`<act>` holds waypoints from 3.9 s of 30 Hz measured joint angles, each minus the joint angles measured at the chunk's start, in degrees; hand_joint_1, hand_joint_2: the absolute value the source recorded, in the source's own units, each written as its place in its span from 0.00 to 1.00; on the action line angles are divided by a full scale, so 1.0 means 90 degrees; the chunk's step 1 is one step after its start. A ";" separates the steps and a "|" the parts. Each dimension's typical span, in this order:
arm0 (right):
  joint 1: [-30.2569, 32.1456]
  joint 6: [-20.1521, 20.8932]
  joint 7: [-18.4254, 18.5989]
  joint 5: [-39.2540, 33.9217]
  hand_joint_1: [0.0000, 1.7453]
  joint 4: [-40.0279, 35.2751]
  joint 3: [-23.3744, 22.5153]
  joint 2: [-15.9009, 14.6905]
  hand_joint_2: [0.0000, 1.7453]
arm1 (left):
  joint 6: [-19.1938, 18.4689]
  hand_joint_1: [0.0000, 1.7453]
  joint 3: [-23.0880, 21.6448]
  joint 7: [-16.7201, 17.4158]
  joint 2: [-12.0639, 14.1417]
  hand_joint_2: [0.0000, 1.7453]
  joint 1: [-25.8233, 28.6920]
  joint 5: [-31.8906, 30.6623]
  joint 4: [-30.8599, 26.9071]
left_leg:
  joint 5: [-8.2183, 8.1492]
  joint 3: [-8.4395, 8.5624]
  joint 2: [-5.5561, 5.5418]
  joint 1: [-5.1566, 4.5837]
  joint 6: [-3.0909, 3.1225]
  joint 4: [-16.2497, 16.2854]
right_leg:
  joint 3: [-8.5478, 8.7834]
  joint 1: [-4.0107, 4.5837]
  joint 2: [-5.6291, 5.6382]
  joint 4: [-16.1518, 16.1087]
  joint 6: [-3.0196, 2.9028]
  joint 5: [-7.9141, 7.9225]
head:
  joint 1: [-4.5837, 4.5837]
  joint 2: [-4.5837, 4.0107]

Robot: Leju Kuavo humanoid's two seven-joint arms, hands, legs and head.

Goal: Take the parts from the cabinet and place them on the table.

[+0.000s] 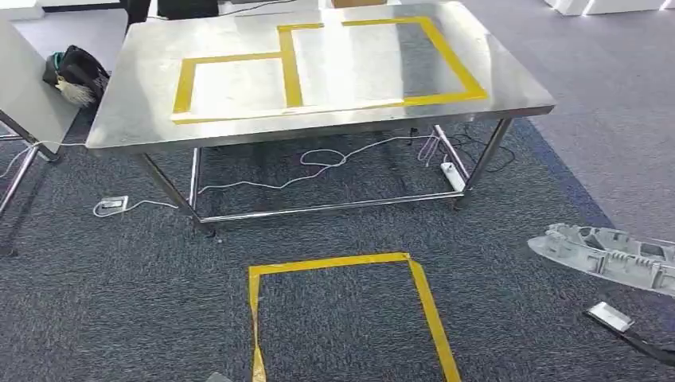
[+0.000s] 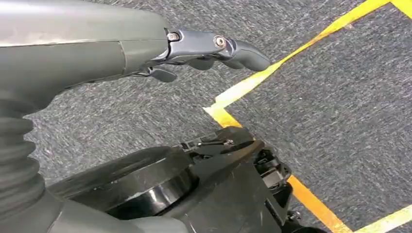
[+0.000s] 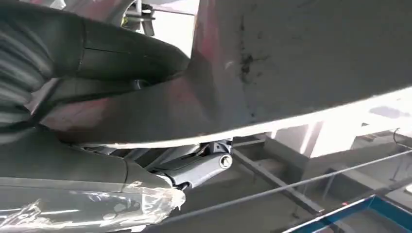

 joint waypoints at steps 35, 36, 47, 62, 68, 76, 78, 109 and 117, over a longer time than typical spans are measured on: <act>0.0101 0.0053 -0.0022 -0.0054 1.00 -0.0183 -0.0294 -0.0222 1.00 | -0.0002 0.00 0.0066 0.0002 -0.0024 1.00 0.0000 0.0000 0.0000 | -0.0001 0.0000 0.0000 -0.0001 0.0005 0.0000 | 0.0000 -0.0001 0.0000 0.0000 0.0001 0.0000 | 0.0000 0.0000; 0.0101 0.0053 -0.0022 -0.0054 1.00 -0.0183 -0.0292 -0.0222 1.00 | -0.0002 0.00 0.0066 0.0002 -0.0024 1.00 0.0000 0.0000 0.0000 | -0.0001 0.0000 0.0000 -0.0001 0.0005 0.0000 | 0.0000 -0.0001 0.0000 0.0000 0.0001 0.0000 | -0.0002 0.0000; -0.0089 0.0838 -0.0197 -0.0751 1.00 -0.0358 -0.0630 -0.0877 1.00 | 0.0022 0.00 0.0112 0.0097 0.0005 1.00 0.0003 0.0024 0.0000 | 0.0009 -0.0005 0.0001 -0.0021 0.0025 0.0000 | -0.0006 -0.0018 0.0001 -0.0001 0.0015 0.0009 | 0.0002 0.0000; -0.0246 0.0845 -0.0352 -0.0671 1.00 -0.0503 -0.0909 -0.1086 1.00 | 0.0104 0.00 0.0199 0.0097 0.0019 1.00 0.0003 0.0005 0.0000 | 0.0010 -0.0005 0.0001 -0.0023 0.0028 0.0000 | -0.0004 -0.0023 -0.0001 -0.0004 0.0021 0.0009 | -0.0002 0.0000; -0.0229 0.0843 -0.0352 -0.0661 1.00 -0.0510 -0.0909 -0.1086 1.00 | 0.0104 0.00 0.0211 0.0097 0.0019 1.00 0.0003 0.0005 0.0000 | 0.0010 -0.0005 0.0001 -0.0024 0.0028 0.0001 | -0.0003 -0.0023 -0.0001 -0.0004 0.0022 0.0009 | 0.0000 0.0000; -0.0182 0.0847 -0.0350 -0.0673 1.00 -0.0515 -0.0960 -0.1089 1.00 | 0.0114 0.00 0.0219 0.0124 0.0019 1.00 0.0002 -0.0014 0.0000 | 0.0010 -0.0005 0.0001 -0.0024 0.0028 0.0001 | -0.0004 -0.0023 -0.0001 -0.0004 0.0022 0.0010 | -0.0002 0.0000; -0.0184 0.0865 -0.0350 -0.0717 1.00 -0.0515 -0.1011 -0.1101 1.00 | 0.0114 0.00 0.0221 0.0126 0.0019 1.00 0.0002 -0.0017 0.0000 | 0.0010 -0.0005 0.0001 -0.0024 0.0028 0.0001 | -0.0003 -0.0023 -0.0001 -0.0004 0.0022 0.0010 | 0.0000 0.0000; -0.0197 0.0380 -0.0539 -0.0550 1.00 -0.0559 -0.1225 -0.0963 1.00 | 0.0131 0.00 0.0277 0.0192 0.0015 1.00 0.0002 -0.0048 0.0000 | 0.0010 -0.0005 0.0001 -0.0022 0.0028 0.0001 | -0.0006 -0.0021 0.0000 -0.0005 0.0024 0.0010 | -0.0002 0.0000; -0.0249 -0.0848 -0.0367 0.0102 1.00 -0.0384 -0.0697 0.0027 1.00 | 0.0136 0.00 0.0316 0.0202 -0.0007 1.00 0.0000 -0.0124 0.0000 | 0.0009 -0.0006 0.0002 -0.0016 0.0027 0.0000 | -0.0004 -0.0014 0.0001 -0.0004 0.0023 0.0008 | 0.0000 0.0000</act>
